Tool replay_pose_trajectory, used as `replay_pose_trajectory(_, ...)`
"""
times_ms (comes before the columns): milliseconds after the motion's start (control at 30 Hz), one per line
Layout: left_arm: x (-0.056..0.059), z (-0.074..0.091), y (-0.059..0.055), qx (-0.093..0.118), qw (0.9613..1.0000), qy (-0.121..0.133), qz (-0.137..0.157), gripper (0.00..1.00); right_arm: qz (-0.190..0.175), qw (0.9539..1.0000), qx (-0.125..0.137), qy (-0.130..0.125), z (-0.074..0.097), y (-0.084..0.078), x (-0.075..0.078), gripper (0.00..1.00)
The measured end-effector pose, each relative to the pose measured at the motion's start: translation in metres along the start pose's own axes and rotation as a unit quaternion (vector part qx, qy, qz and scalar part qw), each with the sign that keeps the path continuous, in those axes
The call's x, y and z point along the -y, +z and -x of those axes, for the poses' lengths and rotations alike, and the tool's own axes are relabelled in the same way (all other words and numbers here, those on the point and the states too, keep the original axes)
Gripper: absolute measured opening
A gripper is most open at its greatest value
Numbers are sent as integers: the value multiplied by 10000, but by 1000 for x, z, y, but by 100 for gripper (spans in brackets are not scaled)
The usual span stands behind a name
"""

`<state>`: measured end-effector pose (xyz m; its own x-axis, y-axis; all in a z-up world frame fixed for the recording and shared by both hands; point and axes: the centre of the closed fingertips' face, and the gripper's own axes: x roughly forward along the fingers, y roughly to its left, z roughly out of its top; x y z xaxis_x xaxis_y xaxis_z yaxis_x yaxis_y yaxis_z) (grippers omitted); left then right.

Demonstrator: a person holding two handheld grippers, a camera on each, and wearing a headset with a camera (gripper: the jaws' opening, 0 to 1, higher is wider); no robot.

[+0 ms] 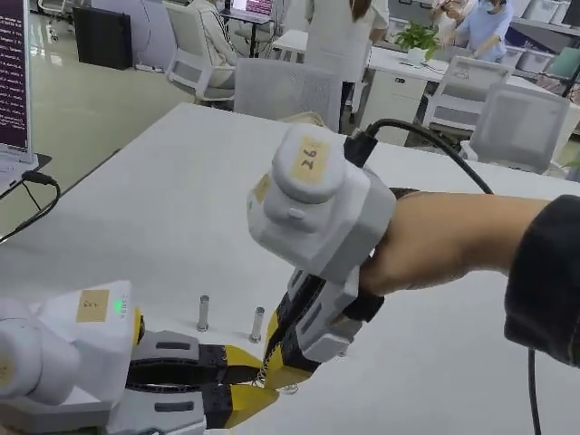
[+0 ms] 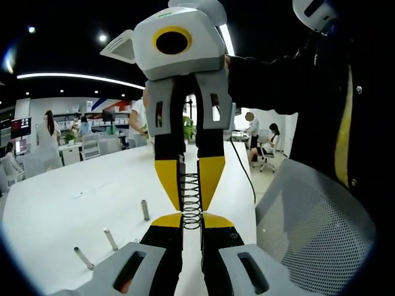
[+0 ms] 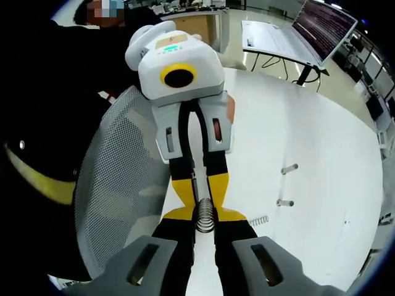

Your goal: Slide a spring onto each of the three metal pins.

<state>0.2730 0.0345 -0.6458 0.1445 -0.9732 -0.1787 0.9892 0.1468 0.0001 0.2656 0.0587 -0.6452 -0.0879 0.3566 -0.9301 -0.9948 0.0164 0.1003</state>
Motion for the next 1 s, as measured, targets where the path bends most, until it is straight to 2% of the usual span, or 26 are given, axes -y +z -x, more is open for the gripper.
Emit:
replay_pose_trajectory(400, -4, 0, 0, 77, 9999, 62, 73, 3, 5, 9999, -133, -12, -1, 3, 3, 8)
replay_pose_trajectory(700, -6, 1, -5, -18, 9999, 77, 139, 4, 50, 9997, -248, -9, -5, 2, 5, 8)
replay_pose_trajectory(1000, -5, 2, -9, -54, 9996, 61, 253, 14, 16, 9996, -263, -73, -5, -2, 9, 8)
